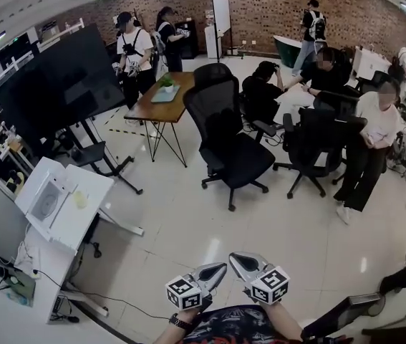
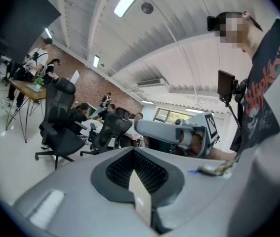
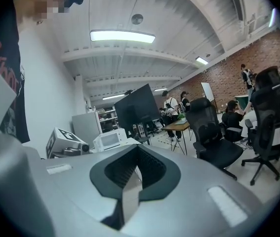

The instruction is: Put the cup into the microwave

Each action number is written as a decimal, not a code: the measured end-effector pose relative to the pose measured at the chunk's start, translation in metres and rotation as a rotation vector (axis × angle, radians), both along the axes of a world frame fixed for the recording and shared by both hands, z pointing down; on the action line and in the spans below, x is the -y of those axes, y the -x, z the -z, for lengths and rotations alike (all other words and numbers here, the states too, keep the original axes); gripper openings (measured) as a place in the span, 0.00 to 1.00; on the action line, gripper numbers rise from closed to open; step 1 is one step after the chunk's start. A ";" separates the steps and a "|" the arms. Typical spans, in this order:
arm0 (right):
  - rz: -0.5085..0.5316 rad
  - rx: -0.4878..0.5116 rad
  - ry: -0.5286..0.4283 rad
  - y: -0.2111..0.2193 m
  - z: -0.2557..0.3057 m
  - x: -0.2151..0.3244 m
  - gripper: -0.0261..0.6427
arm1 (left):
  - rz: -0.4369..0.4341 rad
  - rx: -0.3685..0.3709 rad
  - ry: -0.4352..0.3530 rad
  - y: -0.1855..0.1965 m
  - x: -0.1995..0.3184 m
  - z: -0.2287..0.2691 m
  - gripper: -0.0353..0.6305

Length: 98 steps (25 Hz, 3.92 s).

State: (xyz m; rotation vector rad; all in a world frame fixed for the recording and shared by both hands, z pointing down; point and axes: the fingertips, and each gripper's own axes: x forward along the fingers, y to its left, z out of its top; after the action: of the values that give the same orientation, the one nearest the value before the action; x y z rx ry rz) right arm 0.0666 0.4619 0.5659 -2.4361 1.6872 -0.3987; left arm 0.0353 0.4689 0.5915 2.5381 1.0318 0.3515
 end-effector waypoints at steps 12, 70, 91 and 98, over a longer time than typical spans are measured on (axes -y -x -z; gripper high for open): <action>-0.050 0.013 0.014 0.002 -0.006 0.017 0.04 | 0.131 -0.081 -0.059 -0.005 0.044 0.007 0.05; 0.853 -0.149 -0.097 -0.016 0.080 0.629 0.04 | 1.112 -0.099 -0.042 0.017 0.657 0.052 0.05; 1.394 -0.325 0.215 -0.058 -0.099 0.892 0.64 | 1.363 0.019 -0.058 -0.012 0.843 0.032 0.05; 1.452 -0.509 0.458 -0.073 -0.194 0.928 0.81 | 1.440 0.126 -0.050 -0.013 0.884 0.017 0.05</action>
State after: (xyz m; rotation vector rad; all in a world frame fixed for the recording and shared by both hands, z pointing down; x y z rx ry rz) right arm 0.1401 -0.4666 0.7598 -0.9853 3.6703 -0.2902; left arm 0.0481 -0.4155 0.5746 2.5260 -0.9196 0.0832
